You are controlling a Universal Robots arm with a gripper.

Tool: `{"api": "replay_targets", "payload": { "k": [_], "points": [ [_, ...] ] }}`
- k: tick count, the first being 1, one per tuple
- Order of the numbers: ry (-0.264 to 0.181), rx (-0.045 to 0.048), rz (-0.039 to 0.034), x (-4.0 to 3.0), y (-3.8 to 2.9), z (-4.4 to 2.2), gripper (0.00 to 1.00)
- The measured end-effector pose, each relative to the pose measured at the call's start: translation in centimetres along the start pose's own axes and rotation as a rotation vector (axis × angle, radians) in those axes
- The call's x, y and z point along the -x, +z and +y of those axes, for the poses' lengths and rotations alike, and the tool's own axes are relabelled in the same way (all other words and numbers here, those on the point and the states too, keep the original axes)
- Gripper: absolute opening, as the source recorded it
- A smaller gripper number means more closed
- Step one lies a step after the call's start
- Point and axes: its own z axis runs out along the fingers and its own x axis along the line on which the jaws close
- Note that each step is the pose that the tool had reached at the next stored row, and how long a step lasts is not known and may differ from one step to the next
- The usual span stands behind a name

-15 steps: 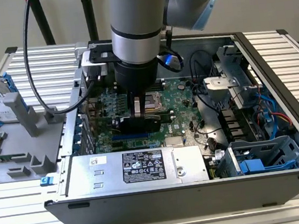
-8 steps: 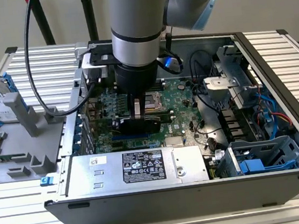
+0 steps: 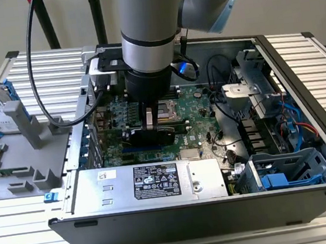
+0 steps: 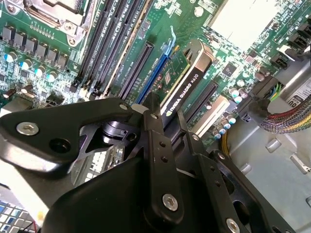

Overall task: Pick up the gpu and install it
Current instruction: 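Insert the gpu into the slot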

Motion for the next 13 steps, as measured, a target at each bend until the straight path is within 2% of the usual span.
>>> {"api": "replay_targets", "payload": {
  "k": [9, 13],
  "points": [
    [0.0, -0.0009, 0.0005, 0.26, 0.05, 0.03, 0.0],
    [0.0, -0.0004, 0.0012, 0.27, 0.35, 0.04, 0.0]
  ]
}}
